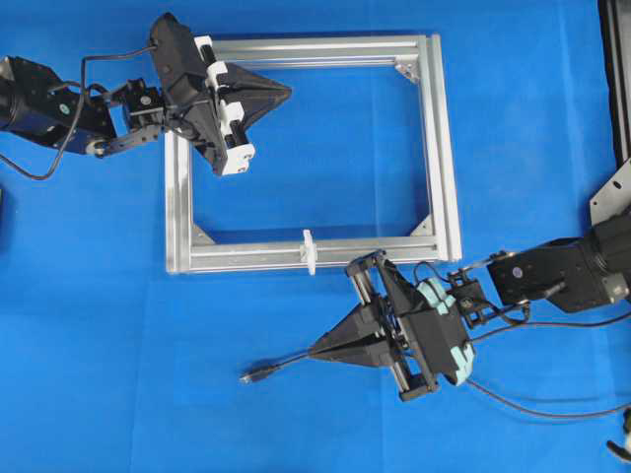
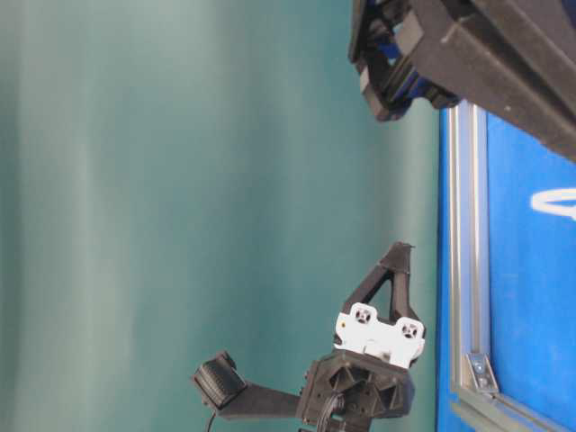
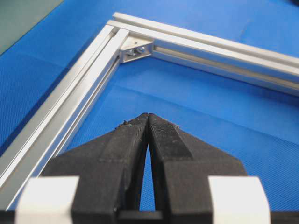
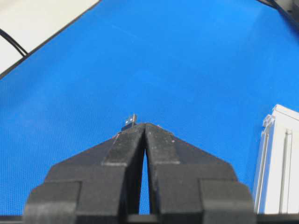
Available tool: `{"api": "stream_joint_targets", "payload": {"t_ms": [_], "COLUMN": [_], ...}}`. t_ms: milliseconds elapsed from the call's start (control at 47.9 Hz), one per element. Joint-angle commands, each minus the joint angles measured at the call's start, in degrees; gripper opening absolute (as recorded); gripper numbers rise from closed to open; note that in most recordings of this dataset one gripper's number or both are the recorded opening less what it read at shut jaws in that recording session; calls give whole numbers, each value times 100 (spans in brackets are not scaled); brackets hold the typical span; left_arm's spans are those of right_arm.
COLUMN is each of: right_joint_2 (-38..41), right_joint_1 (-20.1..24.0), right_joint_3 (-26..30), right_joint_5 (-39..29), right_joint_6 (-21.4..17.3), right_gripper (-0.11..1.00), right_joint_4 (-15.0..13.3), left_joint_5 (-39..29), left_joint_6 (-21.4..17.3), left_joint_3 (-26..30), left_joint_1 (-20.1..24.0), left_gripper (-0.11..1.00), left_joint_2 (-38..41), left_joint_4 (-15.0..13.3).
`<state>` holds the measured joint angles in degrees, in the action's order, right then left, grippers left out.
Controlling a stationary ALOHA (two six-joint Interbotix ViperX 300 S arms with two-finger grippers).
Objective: Insert the wire through the string loop located in the center.
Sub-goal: 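Lower the open right gripper over the black USB cable near its plug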
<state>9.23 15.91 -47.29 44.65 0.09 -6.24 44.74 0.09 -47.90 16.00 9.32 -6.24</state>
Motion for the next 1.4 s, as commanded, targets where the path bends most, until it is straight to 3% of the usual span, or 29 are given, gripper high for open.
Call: {"api": "stream_joint_targets", "payload": {"t_ms": [0, 313, 647, 794, 1023, 1065, 1378], "right_joint_2": [-272, -308, -220, -220, -202, -202, 97], "right_joint_1": [53, 114, 70, 70, 70, 70, 70], "right_joint_3": [70, 308, 360, 360, 387, 387, 571], "right_joint_5": [35, -756, -896, -896, -896, -905, -1020], "right_joint_6": [0, -185, -563, -598, -589, -589, -589], "right_gripper": [0, -5, -4, 16, 83, 91, 89], "right_joint_4": [0, 44, 53, 62, 211, 237, 369], "left_joint_5": [-9, -18, -44, -44, -44, -53, -44], "left_joint_6": [26, 26, 26, 18, 9, 9, -9], "left_joint_3": [70, 62, 79, 79, 44, 35, 44], "left_joint_1": [-26, -26, -26, -26, -18, -26, -26], "left_gripper": [0, 0, 0, 0, 0, 0, 0], "left_joint_2": [-299, -299, -290, -290, -299, -299, -299], "left_joint_4": [114, 123, 123, 132, 132, 132, 132]}}
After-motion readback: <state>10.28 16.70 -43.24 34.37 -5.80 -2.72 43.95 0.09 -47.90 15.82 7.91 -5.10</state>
